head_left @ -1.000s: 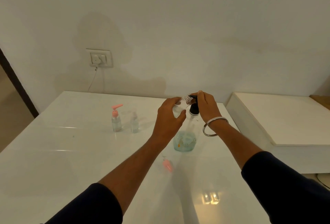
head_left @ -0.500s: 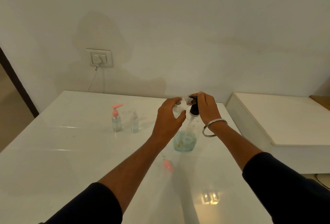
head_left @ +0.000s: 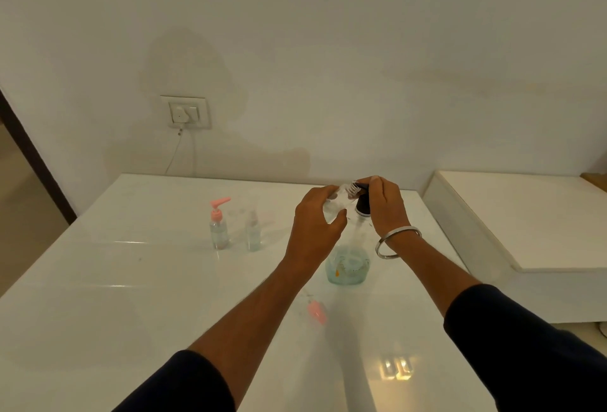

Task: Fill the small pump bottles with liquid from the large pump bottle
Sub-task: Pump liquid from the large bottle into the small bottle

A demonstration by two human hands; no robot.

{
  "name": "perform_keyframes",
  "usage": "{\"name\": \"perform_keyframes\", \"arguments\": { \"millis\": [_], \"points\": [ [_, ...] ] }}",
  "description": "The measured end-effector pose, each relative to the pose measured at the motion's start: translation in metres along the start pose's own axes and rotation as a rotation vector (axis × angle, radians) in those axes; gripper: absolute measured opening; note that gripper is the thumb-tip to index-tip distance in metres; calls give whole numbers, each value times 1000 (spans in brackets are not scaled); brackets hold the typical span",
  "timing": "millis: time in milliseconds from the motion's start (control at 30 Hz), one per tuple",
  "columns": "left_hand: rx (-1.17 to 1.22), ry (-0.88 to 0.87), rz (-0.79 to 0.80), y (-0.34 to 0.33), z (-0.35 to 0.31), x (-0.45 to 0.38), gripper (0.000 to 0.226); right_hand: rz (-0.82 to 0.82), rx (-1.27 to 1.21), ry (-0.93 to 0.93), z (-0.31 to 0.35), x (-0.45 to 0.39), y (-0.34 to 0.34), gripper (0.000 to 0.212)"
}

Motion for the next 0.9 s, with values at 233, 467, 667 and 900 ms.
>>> {"name": "perform_keyframes", "arguments": {
  "millis": [233, 467, 667, 900],
  "points": [
    [20, -19, -1, 3, -10, 0, 39, 52, 52, 5, 12, -3, 4, 36],
    [21, -14, -3, 3, -9, 0, 39, 53, 80, 1, 9, -5, 3, 38],
    [6, 26, 10, -2, 0, 1, 41, 7, 50, 10, 4, -1, 0, 36],
    [32, 13, 10, 3, -6, 4, 41, 22, 82, 15, 11, 3, 2, 36]
  ]
}}
Point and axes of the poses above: each hand's wrist, its own x-axis away from the middle knuckle, its own y-axis out of the back of the hand, z = x × y, the point moved 8 cm from there along -x, towards the middle knuckle, and after that the axes turned 5 degrees about -x, right-handed, at the moved point
